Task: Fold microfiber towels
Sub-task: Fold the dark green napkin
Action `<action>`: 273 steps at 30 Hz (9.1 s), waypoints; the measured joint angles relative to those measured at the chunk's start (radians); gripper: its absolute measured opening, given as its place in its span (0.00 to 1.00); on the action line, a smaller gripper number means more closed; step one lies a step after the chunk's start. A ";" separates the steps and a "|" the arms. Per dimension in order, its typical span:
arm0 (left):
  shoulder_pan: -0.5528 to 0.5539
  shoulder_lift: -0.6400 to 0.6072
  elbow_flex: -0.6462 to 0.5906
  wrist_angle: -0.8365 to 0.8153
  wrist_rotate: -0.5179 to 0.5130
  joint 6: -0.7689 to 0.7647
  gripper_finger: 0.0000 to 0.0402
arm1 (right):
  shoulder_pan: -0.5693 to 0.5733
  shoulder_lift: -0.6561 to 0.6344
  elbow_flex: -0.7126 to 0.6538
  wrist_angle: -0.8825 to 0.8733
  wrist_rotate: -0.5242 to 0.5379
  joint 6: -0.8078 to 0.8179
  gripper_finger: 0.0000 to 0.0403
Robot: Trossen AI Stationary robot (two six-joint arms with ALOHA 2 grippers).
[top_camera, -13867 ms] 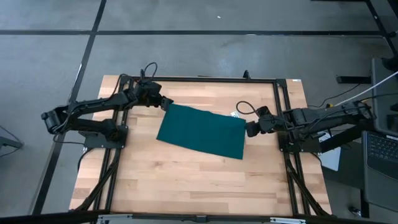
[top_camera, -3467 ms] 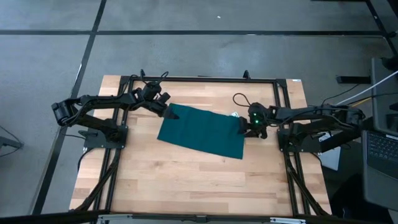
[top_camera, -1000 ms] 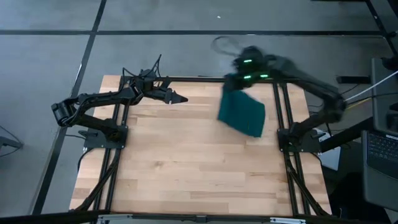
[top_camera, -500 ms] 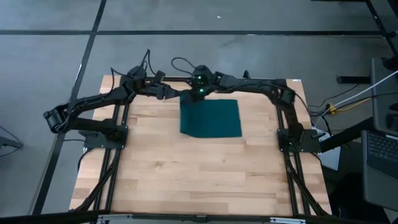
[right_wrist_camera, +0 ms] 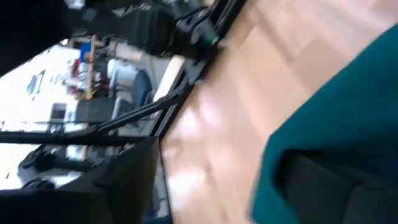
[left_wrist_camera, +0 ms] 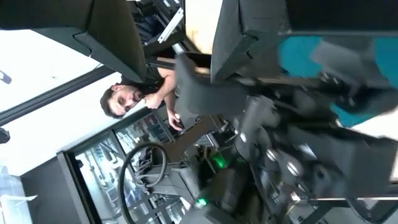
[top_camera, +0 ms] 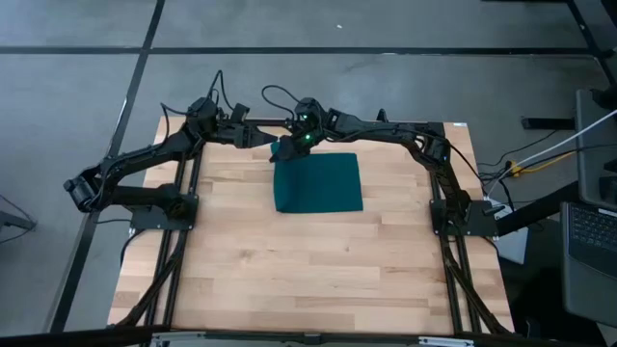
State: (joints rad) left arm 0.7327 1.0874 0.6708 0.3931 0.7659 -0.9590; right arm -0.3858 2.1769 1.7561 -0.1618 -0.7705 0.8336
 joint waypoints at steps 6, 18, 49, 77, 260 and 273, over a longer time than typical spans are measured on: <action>0.025 0.000 0.000 0.002 0.013 0.015 0.45 | 0.005 -0.004 -0.001 0.214 -0.015 0.138 0.92; 0.063 -0.005 0.005 0.007 0.043 0.037 0.45 | 0.011 0.015 -0.002 -0.012 0.102 0.200 0.88; 0.008 0.070 -0.008 -0.257 -0.063 0.138 0.45 | -0.097 -0.161 0.007 0.203 0.018 0.224 0.86; -0.111 0.476 0.000 0.133 -0.083 0.035 0.45 | -0.088 -0.185 0.001 0.145 0.042 0.097 0.69; -0.313 0.871 0.566 -0.601 0.042 0.195 0.04 | -0.163 -0.263 0.001 0.485 -0.199 0.203 0.45; -0.305 0.870 0.566 -0.470 0.145 0.124 0.47 | -0.200 -0.262 0.001 0.541 -0.242 0.259 0.50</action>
State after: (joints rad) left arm 0.4282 1.9575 1.2373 -0.0772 0.9105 -0.8353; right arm -0.5860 1.9144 1.7569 0.3792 -1.0121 1.0927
